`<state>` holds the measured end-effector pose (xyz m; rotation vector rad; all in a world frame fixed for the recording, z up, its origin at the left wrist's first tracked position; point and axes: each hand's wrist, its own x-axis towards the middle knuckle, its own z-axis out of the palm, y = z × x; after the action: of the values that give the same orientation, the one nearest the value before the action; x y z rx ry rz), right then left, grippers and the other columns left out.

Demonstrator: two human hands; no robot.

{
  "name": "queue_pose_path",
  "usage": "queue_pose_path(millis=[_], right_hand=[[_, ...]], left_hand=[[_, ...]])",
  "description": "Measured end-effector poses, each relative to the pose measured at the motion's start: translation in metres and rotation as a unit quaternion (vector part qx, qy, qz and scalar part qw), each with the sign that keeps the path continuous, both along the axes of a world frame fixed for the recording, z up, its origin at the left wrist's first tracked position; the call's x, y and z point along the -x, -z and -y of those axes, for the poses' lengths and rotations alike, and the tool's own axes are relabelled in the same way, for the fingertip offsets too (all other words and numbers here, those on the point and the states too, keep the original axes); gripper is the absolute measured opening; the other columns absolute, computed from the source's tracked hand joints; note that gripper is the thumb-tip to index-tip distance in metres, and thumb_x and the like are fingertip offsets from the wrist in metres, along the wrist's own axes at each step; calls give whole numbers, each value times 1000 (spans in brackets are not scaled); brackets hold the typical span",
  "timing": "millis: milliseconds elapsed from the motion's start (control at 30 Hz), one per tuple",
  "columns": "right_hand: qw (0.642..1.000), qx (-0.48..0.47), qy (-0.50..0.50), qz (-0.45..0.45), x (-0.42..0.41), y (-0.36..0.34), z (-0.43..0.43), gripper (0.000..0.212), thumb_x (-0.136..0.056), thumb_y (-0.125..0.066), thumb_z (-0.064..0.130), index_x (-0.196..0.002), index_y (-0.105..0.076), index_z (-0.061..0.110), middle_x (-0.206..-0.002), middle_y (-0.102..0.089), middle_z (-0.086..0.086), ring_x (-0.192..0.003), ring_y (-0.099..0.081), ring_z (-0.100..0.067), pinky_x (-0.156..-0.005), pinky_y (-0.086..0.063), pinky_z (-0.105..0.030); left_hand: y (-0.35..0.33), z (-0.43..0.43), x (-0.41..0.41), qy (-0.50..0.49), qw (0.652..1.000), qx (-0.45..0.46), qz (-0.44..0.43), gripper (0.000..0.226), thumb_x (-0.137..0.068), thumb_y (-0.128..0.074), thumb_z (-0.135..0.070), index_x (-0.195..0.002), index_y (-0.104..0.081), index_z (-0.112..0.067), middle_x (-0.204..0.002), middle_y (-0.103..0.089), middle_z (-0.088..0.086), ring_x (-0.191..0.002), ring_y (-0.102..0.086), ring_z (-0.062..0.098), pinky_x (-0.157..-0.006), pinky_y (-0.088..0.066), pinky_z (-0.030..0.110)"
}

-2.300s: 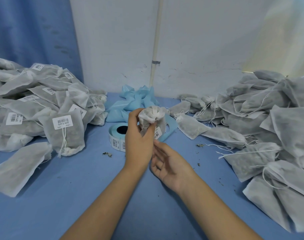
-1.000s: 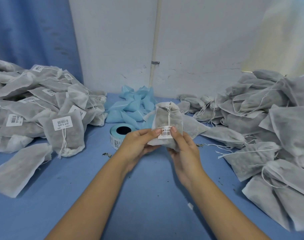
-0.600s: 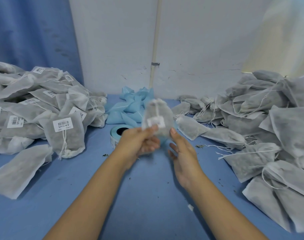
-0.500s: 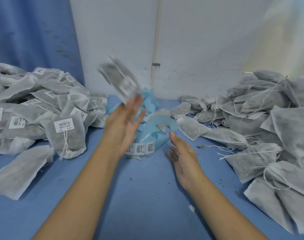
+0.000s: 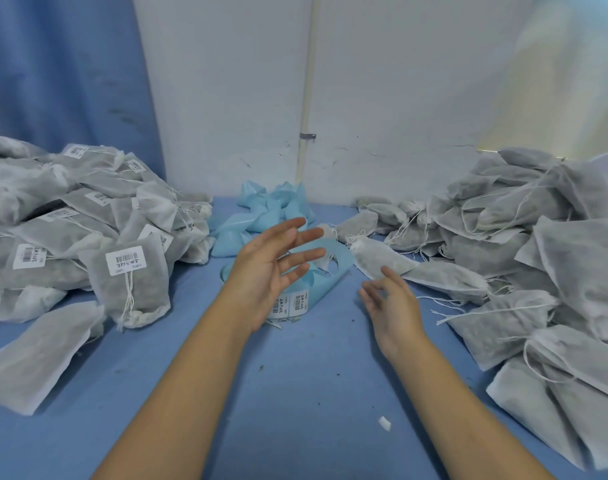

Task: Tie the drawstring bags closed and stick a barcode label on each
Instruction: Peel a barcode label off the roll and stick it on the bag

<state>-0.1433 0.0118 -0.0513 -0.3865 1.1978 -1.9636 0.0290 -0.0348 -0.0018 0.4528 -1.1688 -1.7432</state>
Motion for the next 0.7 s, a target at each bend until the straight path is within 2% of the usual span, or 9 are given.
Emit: queue_pose_path(millis=[100, 233, 300, 433, 533, 633, 700], right_hand=[[999, -4, 17, 35, 15, -4, 9, 39, -93, -44, -5, -131, -48, 6, -89, -50, -3, -83, -55, -17, -86, -49, -27], [997, 7, 27, 77, 30, -6, 22, 35, -97, -44, -1, -132, -47, -1, -111, -46, -7, -86, -58, -21, -89, -48, -29], [996, -1, 29, 84, 35, -7, 26, 26, -96, -45, -1, -122, -50, -1, -109, -46, -8, -84, -58, -21, -82, -51, -29], [996, -44, 26, 70, 36, -7, 27, 6, -94, -45, -2, -95, -48, 3, -87, -49, -5, -72, -57, -16, -52, -51, -14], [996, -51, 40, 68, 34, -5, 26, 16, -94, -44, -2, -80, -48, 5, -83, -49, -7, -69, -56, -16, -44, -49, -13], [996, -43, 50, 64, 32, -5, 25, 17, -95, -42, -4, -81, -50, 2, -84, -51, -11, -66, -56, -17, -41, -46, -13], [997, -37, 48, 52, 29, -3, 23, 14, -95, -42, -5, -94, -55, -5, -85, -52, -13, -64, -55, -17, -39, -43, -13]], left_hand=[[4, 0, 2, -7, 1000, -12, 23, 19, -96, -49, -17, -107, -65, -18, -98, -74, -1, -79, -71, 13, -63, -52, 17], [7, 1, 3, -11, 999, -20, 48, 20, -96, -48, -16, -103, -67, -19, -95, -75, -2, -75, -69, 11, -63, -51, 17], [8, 2, 4, -11, 998, -27, 52, 21, -96, -48, -15, -101, -68, -19, -93, -75, -2, -72, -69, 10, -61, -51, 17], [11, 1, 6, -17, 997, -36, 72, 21, -95, -48, -14, -101, -68, -17, -92, -75, -2, -70, -68, 9, -61, -50, 18], [14, 0, 7, -20, 995, -40, 84, 21, -95, -47, -12, -101, -68, -16, -91, -75, -1, -69, -67, 9, -65, -49, 20], [15, 0, 8, -25, 994, -45, 94, 22, -95, -47, -11, -99, -68, -16, -90, -75, -1, -69, -67, 9, -66, -48, 21], [15, -1, 9, -28, 993, -47, 100, 22, -95, -47, -11, -99, -68, -16, -89, -75, -1, -69, -67, 9, -64, -48, 20]])
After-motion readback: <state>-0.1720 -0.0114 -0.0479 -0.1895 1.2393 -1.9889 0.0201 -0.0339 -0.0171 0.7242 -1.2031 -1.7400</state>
